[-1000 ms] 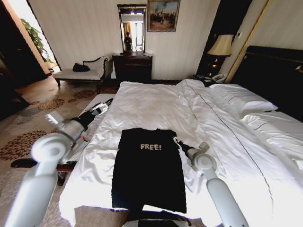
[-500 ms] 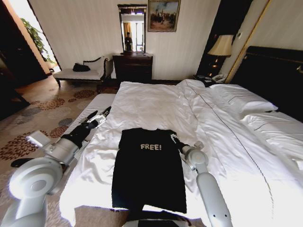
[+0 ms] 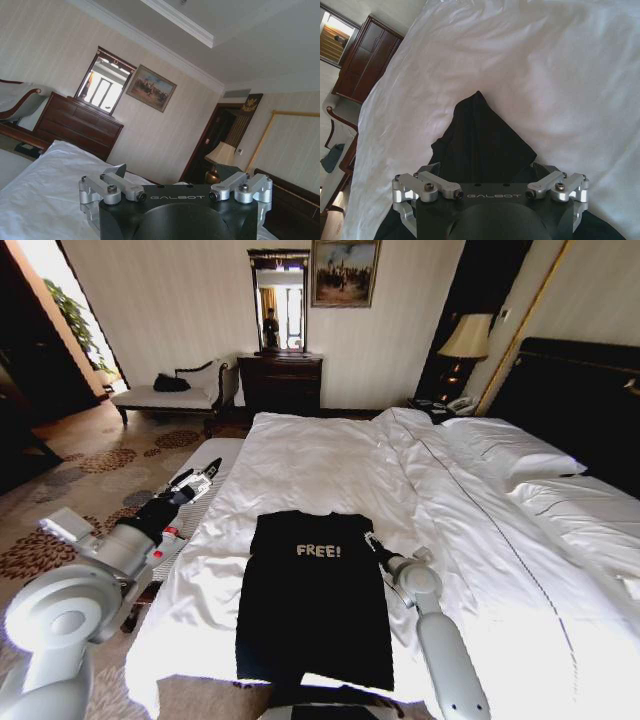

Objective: Fold the clothes on the bed.

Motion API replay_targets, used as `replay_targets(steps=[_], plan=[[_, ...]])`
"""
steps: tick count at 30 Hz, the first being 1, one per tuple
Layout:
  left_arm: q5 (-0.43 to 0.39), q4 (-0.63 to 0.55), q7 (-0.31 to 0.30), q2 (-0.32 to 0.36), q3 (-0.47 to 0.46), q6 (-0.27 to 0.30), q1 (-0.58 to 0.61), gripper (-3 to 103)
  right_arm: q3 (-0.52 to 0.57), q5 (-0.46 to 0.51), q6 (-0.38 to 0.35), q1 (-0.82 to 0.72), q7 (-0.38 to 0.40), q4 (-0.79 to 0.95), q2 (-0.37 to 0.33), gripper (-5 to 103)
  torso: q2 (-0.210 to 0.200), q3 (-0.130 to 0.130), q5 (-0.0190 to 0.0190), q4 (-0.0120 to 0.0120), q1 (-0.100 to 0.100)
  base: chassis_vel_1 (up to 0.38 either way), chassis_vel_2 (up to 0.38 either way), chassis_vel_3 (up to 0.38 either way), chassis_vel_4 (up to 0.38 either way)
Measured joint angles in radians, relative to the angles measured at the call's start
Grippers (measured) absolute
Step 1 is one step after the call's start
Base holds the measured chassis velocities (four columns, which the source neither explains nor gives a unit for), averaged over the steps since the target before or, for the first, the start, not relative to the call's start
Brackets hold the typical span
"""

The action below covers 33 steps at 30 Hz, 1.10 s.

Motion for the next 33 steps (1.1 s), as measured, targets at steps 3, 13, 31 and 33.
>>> replay_targets(steps=[3, 13, 31, 33], plan=[[0.004, -0.008, 0.001, 0.003, -0.012, 0.003, 0.014, 100, 0.005, -0.001, 0.000, -0.016, 0.008, 0.020, 0.001, 100, 0.000, 0.000, 0.0000, 0.0000, 0.000, 0.000, 0.000, 0.000, 0.000], [0.011, -0.028, 0.001, -0.005, -0.024, 0.005, 0.044, 100, -0.001, -0.017, -0.002, -0.041, 0.005, 0.032, -0.002, 100, 0.000, 0.000, 0.0002, -0.0002, 0.000, 0.000, 0.000, 0.000, 0.000], [0.027, -0.029, -0.002, -0.015, -0.052, 0.008, 0.101, 100, -0.019, -0.014, -0.001, -0.022, 0.001, 0.022, -0.019, 62, 0.000, 0.000, 0.0001, -0.0002, 0.000, 0.000, 0.000, 0.000, 0.000], [0.028, -0.029, -0.002, -0.015, -0.050, 0.009, 0.101, 100, -0.020, -0.014, -0.001, -0.020, 0.001, 0.021, -0.020, 57, 0.000, 0.000, 0.0000, -0.0001, 0.000, 0.000, 0.000, 0.000, 0.000]])
